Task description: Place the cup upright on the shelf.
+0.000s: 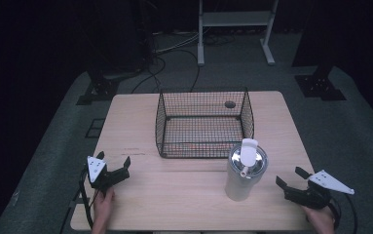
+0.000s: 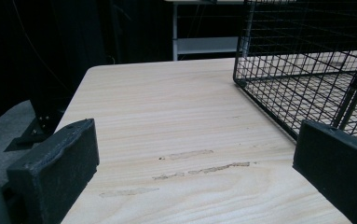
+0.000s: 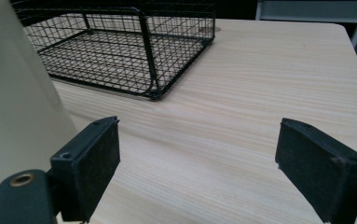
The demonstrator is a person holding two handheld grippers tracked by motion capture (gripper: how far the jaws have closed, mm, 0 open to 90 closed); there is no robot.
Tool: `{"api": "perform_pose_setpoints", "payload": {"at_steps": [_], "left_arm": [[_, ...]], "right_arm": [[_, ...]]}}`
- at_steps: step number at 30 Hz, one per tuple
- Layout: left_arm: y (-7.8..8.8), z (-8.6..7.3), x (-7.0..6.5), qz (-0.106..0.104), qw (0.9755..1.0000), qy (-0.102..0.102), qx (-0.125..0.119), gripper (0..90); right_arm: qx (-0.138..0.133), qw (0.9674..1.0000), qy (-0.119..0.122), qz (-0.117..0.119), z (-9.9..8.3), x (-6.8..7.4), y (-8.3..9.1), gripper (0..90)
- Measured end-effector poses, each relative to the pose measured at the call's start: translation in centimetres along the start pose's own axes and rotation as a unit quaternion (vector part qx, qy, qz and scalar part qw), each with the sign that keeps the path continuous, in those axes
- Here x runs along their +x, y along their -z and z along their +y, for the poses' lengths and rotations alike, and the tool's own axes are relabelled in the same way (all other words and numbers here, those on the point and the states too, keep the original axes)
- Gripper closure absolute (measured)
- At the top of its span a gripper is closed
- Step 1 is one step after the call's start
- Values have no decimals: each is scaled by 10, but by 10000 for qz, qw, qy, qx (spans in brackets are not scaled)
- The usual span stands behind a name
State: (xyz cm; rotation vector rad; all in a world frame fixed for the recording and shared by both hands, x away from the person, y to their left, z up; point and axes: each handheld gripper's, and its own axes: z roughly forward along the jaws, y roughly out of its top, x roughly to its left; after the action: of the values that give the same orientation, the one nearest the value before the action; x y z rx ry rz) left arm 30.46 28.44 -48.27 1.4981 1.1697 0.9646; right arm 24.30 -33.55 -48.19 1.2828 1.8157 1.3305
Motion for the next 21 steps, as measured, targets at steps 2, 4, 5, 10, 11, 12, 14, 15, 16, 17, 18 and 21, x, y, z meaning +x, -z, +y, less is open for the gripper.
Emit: {"api": "perform_pose_setpoints", "payload": {"at_steps": [2, 4, 5, 10, 11, 12, 14, 15, 16, 17, 18, 21], "left_arm": [[0, 0, 0, -4, 10000, 5, -2, 0], [1, 0, 1, -21, 10000, 11, -14, 0], [1, 0, 1, -21, 10000, 11, -14, 0], [1, 0, 0, -29, 10000, 3, -28, 0], [1, 0, 0, -31, 10000, 7, -30, 0], [1, 0, 0, -31, 10000, 7, -30, 0], [1, 0, 0, -34, 10000, 12, -33, 0], [1, 0, 0, -36, 10000, 12, -33, 0], [1, 0, 0, -39, 10000, 15, -34, 0], [1, 0, 0, -39, 10000, 15, -34, 0], [1, 0, 1, -47, 10000, 20, -36, 0], [1, 0, 1, -57, 10000, 45, -43, 0]], "right_arm": [[-4, 10000, 33, 35, 1, 2, 1, 131], [-9, 10000, 65, 51, 2, 3, 2, 131], [-9, 10000, 65, 51, 2, 3, 2, 131], [-21, 9998, 127, 154, 5, 8, 5, 131], [-3, 9997, 158, 180, 6, 9, 5, 131], [0, 9996, 189, 187, 6, 10, 6, 131], [-21, 9995, 220, 216, 8, 12, 7, 131], [-19, 9995, 214, 249, 8, 13, 9, 131], [-23, 9994, 225, 277, 9, 15, 9, 131], [14, 9992, 242, 307, 9, 16, 10, 131], [42, 9991, 260, 342, 10, 17, 10, 131], [76, 9985, 326, 444, 12, 22, 12, 131]]}}
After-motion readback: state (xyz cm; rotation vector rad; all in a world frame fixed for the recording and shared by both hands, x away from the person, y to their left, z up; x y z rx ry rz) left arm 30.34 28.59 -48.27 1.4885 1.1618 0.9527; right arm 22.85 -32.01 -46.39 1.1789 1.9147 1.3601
